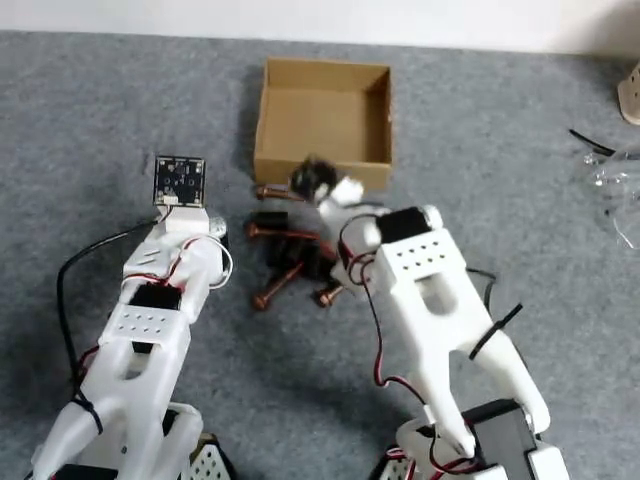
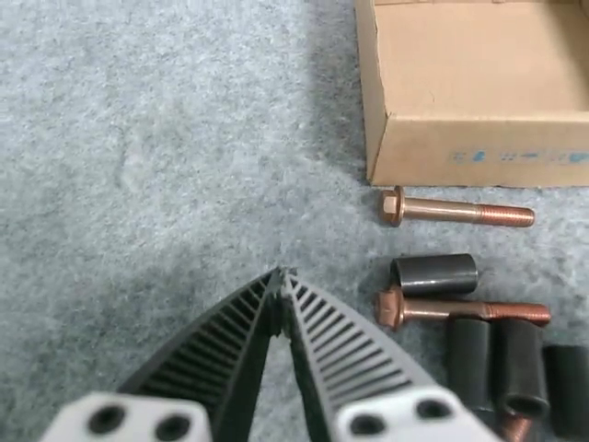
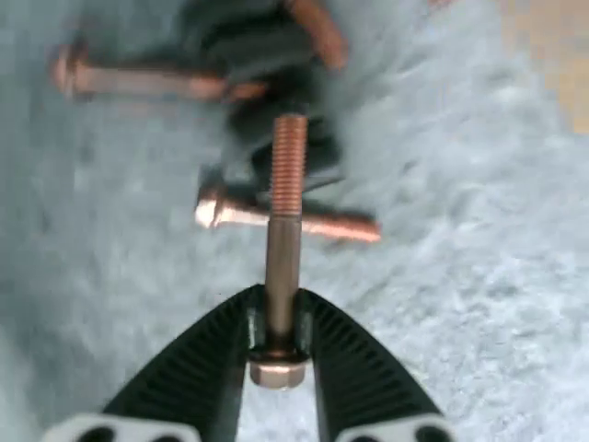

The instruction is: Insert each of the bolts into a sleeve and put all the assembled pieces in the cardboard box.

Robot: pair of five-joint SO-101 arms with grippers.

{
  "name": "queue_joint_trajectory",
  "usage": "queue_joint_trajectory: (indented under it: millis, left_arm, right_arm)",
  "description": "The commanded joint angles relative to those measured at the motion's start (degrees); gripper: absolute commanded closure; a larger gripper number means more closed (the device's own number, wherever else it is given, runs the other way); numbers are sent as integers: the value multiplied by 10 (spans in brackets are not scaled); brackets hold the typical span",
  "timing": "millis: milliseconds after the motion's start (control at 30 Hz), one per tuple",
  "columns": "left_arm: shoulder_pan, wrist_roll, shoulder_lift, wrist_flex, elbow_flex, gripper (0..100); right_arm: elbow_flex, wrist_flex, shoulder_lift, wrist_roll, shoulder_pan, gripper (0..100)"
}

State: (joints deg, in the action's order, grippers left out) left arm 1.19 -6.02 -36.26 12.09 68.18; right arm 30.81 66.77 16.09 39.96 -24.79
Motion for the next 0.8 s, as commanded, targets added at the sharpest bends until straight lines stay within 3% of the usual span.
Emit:
queue_joint_trajectory:
  millis: [0, 133, 400, 600, 767]
  left_arm:
    - [7, 4, 0, -11, -6, 989]
    - [7, 4, 0, -11, -6, 989]
    - [7, 4, 0, -11, -6, 989]
    - [7, 4, 0, -11, -6, 989]
    - [7, 4, 0, -11, -6, 989]
  right_arm:
    - [31, 4, 32, 135, -8, 994]
    - [81, 7, 32, 183, -1, 994]
    - [124, 113, 32, 251, 0, 994]
    - [154, 76, 28, 247, 2, 991]
    - [165, 37, 28, 177, 0, 988]
